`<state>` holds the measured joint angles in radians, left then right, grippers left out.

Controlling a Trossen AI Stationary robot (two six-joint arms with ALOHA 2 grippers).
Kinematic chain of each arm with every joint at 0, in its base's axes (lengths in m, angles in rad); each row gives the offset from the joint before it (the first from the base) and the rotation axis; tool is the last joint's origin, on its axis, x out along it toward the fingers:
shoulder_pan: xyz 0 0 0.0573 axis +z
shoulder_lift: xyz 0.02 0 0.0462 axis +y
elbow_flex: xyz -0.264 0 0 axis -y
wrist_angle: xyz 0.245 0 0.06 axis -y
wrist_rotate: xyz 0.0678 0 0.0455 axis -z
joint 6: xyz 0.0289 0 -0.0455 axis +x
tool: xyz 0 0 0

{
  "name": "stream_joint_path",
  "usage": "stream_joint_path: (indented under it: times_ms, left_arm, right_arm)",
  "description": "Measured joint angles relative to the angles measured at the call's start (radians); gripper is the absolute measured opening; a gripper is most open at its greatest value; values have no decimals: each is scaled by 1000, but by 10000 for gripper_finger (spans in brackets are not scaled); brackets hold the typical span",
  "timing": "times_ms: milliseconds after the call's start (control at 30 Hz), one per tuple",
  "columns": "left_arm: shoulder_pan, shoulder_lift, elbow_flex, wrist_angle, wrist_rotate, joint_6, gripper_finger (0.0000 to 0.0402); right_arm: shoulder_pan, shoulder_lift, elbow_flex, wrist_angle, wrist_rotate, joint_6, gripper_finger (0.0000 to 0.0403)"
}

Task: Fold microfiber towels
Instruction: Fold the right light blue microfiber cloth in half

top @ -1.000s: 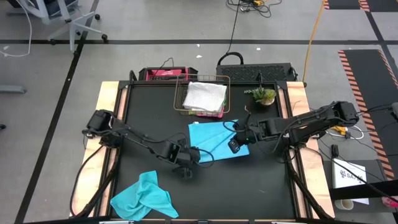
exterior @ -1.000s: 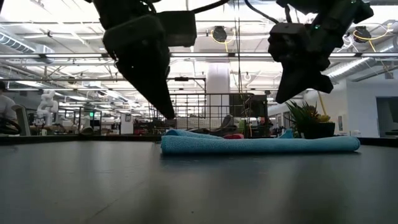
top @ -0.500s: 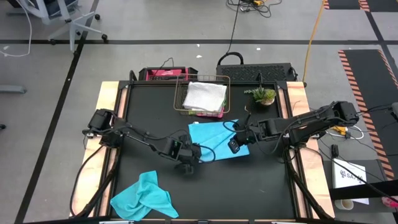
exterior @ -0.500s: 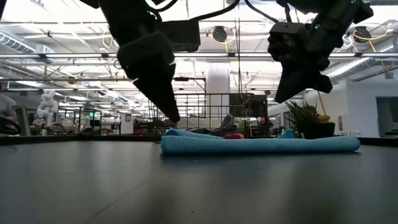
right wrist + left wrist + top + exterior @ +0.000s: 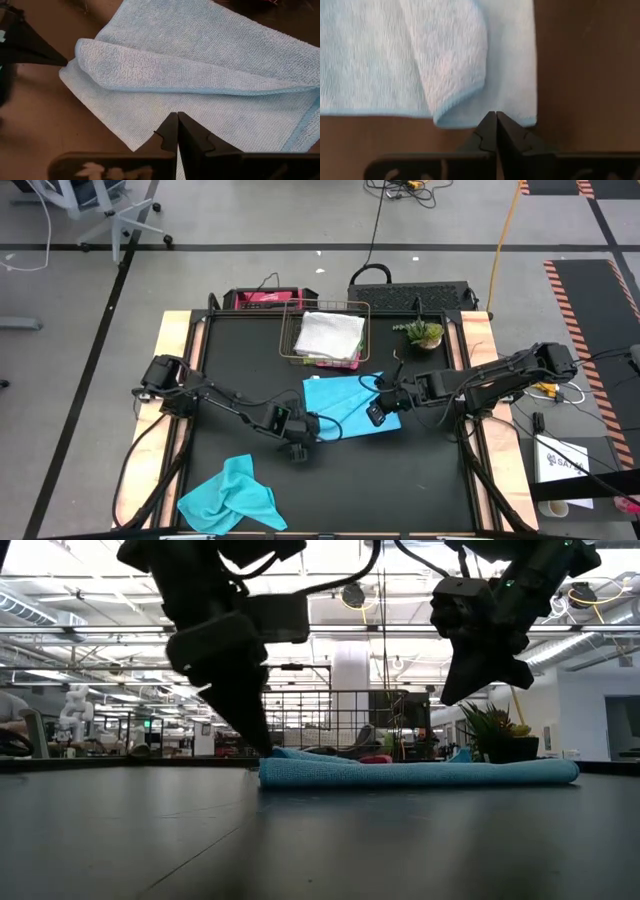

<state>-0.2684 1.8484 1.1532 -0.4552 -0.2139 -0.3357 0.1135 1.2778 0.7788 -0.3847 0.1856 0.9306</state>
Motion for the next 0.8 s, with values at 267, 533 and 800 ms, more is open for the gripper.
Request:
stream_joint_path:
  times_ms: [267,533,800]
  left_arm:
    - [36,20,-1,105,-4,21,6]
    - [51,83,1,122,4,9,8]
    - [58,72,1,171,-64,19,8]
  right_arm:
    - [0,0,0,3,0,8,0]
    - [0,0,-1,15,0,11,0]
    - [0,0,-1,15,-3,23,0]
